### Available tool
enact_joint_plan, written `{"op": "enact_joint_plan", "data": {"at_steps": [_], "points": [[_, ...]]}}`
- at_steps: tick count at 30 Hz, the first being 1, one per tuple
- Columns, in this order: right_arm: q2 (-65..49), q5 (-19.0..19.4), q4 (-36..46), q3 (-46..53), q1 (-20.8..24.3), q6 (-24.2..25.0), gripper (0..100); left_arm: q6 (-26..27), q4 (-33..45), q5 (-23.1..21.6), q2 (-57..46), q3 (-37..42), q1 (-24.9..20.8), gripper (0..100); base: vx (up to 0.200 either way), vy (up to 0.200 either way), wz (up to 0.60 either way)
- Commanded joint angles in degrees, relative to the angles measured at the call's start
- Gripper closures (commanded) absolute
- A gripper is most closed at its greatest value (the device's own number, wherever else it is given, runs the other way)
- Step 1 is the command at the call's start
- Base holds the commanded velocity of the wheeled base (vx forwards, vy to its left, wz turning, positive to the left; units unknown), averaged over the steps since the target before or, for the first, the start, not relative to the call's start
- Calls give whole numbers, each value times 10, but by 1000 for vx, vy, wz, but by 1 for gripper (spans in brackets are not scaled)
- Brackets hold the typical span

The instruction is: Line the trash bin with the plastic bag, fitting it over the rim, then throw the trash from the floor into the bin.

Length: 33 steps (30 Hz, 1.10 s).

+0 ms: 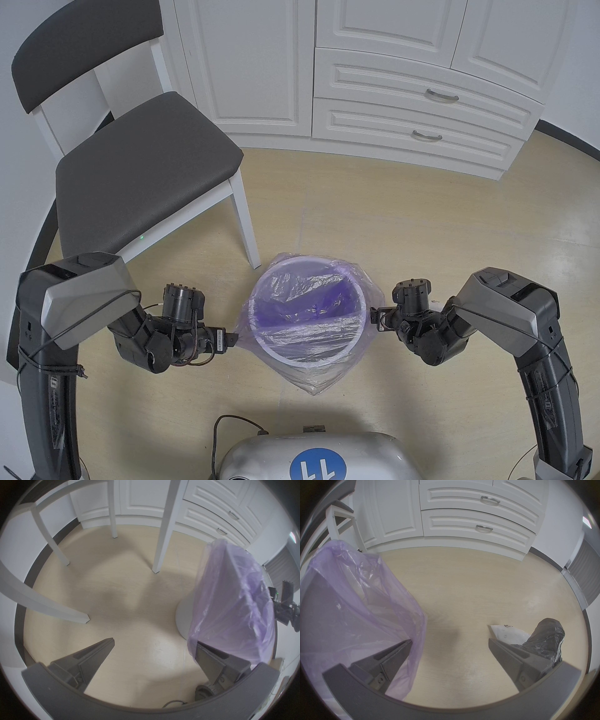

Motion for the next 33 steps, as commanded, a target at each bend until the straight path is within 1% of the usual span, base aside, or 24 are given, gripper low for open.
{"op": "enact_joint_plan", "data": {"at_steps": [1, 2, 3, 7, 8, 10, 16, 20, 21, 22, 24, 26, 28, 30, 33], "points": [[8, 0, 0, -5, 2, 0, 0, -10, -1, 10, 47, -23, -4, 0, 0, 0, 0], [17, 0, -2, -9, 1, 1, 0, -12, -2, 33, 69, -43, -7, 0, 0, 0, 0], [19, -1, -1, -12, 1, 3, 0, -13, -3, 41, 75, -48, -7, 0, 0, 0, 0], [33, -4, -1, -26, 1, 5, 0, -25, -3, 52, 83, -66, -7, 0, 0, 0, 0], [41, -6, -1, -39, 0, 7, 0, -39, -3, 57, 87, -79, -7, 0, 0, 0, 0], [46, -7, 1, -47, -1, 11, 0, -51, -3, 66, 89, -90, -7, 0, 0, 0, 0], [46, -7, 0, -50, 0, 18, 0, -57, -3, 71, 78, -90, -6, 0, 0, 0, 0], [-10, -8, -1, -14, 0, 18, 0, -52, -3, 61, 26, -55, 1, 0, 0, 0, 0], [-10, -8, -1, -14, 0, 18, 0, -52, -3, 61, 26, -55, 1, 0, 0, 0, 0], [-60, -3, 6, 27, 0, 15, 0, -45, -3, 35, -14, -21, 7, 0, 0, 0, 0], [-112, 2, 8, 78, 2, 9, 0, -22, -3, -13, -64, 21, 20, 0, 0, 0, 0], [-153, 15, 3, 118, 3, -9, 0, 7, -3, -54, -106, 57, 36, 0, 0, 0, 0], [-189, 31, -5, 153, 5, -31, 0, 36, -3, -83, -140, 86, 49, 0, 0, 0, 0], [-219, 37, -12, 181, 7, -43, 0, 55, -3, -105, -167, 106, 59, 0, 0, 0, 0], [-235, 37, -27, 198, 18, -45, 0, 57, -3, -115, -186, 116, 59, 0, 0, 0, 0]]}}
